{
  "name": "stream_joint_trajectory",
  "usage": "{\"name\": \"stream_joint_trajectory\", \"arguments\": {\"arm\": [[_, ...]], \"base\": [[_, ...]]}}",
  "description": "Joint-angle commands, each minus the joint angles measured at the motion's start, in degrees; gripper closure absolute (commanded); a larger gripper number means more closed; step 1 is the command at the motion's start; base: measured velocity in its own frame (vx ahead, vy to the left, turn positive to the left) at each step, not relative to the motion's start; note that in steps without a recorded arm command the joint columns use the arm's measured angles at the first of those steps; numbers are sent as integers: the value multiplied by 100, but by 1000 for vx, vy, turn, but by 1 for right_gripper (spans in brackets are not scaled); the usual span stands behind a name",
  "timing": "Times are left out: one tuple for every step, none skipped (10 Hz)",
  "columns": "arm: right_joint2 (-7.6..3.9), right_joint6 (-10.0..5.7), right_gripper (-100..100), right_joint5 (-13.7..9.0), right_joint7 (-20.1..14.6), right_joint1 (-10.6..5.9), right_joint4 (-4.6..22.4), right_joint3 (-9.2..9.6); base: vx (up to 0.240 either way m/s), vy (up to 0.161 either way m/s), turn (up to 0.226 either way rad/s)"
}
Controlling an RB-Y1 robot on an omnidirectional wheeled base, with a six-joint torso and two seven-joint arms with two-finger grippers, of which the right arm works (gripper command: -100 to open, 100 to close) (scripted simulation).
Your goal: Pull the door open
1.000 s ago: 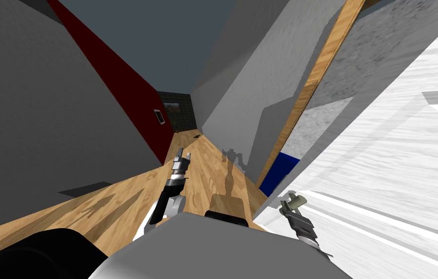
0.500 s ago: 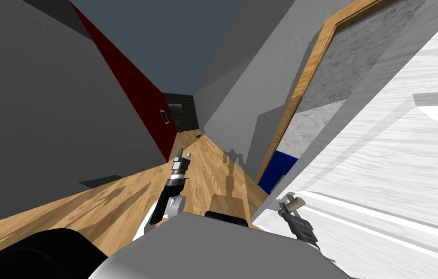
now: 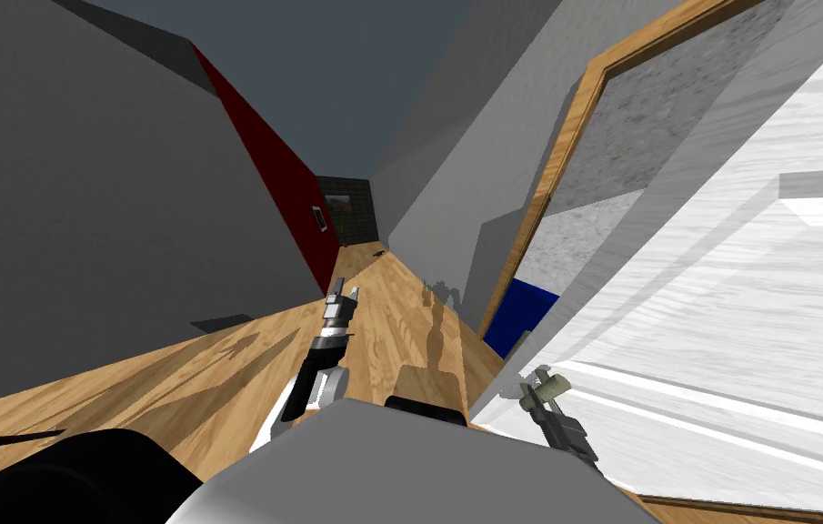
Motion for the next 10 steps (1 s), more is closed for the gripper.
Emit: {"name": "stream_joint_trajectory", "arguments": {"arm": [[-54,-119,100,90,-94,92,-29,40],[-41,-72,100,54,-53,28,0,22],[-83,-180,100,113,-111,55,70,37],[-95,-208,100,125,-124,58,86,38],[-123,-271,100,153,-154,65,121,39],[-154,-340,100,184,-186,73,160,41],[-186,-413,100,216,-221,82,201,43],[-218,-487,100,249,-255,90,243,45],[-250,-559,100,281,-289,98,283,47],[-280,-627,100,310,-321,106,321,48]], "base": [[-253,-7,52],[-110,-5,8],[-127,-18,119],[-175,-48,100],[-169,-41,104],[-191,-53,113],[-191,-44,124],[-221,-45,121],[-204,-65,124],[-209,-61,153]]}}
